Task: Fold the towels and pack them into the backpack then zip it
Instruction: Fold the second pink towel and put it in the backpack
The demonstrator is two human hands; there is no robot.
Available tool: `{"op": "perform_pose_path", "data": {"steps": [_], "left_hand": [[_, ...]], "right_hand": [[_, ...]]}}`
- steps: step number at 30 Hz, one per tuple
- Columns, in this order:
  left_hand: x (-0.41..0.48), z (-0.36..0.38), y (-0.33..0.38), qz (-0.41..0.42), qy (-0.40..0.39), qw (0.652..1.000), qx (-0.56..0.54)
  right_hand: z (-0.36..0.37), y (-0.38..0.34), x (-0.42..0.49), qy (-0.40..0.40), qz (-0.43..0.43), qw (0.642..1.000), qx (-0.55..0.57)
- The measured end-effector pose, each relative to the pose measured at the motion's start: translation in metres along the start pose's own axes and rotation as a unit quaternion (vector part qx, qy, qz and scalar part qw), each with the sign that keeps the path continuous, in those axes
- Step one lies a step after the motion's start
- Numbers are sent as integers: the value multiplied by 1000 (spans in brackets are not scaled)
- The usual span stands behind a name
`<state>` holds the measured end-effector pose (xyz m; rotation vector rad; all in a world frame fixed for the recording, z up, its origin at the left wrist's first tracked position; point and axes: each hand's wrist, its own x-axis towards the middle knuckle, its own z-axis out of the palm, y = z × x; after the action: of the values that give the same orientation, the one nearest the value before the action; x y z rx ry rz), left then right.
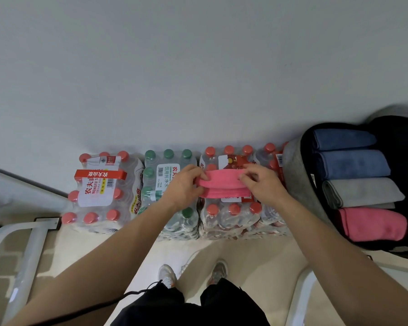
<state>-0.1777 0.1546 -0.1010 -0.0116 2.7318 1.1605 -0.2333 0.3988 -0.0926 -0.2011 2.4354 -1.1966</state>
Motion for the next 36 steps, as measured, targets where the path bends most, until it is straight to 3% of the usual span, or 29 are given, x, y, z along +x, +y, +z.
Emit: {"op": "perform_pose_path", "data": {"steps": [6,10,14,18,24,36], "left_hand": [[-7,14,0,64,9,993,103],[-5,15,6,68,38,974,213],[14,25,30,20,93,953,286],[22,54,34,11,118,956,267],[15,70,15,21,66,962,265],[23,79,7,10,25,952,305]], "right_hand": [[15,4,-2,37,-29,993,-109],[19,-3,-6,103,-76,953,-276],[29,-6,-2,16,-114,959,-259],[33,3,1,-31,-111,952,-284],[31,21,8,-23,-152,940,-303],[42,30,12,-27,-85,898,-430]]}}
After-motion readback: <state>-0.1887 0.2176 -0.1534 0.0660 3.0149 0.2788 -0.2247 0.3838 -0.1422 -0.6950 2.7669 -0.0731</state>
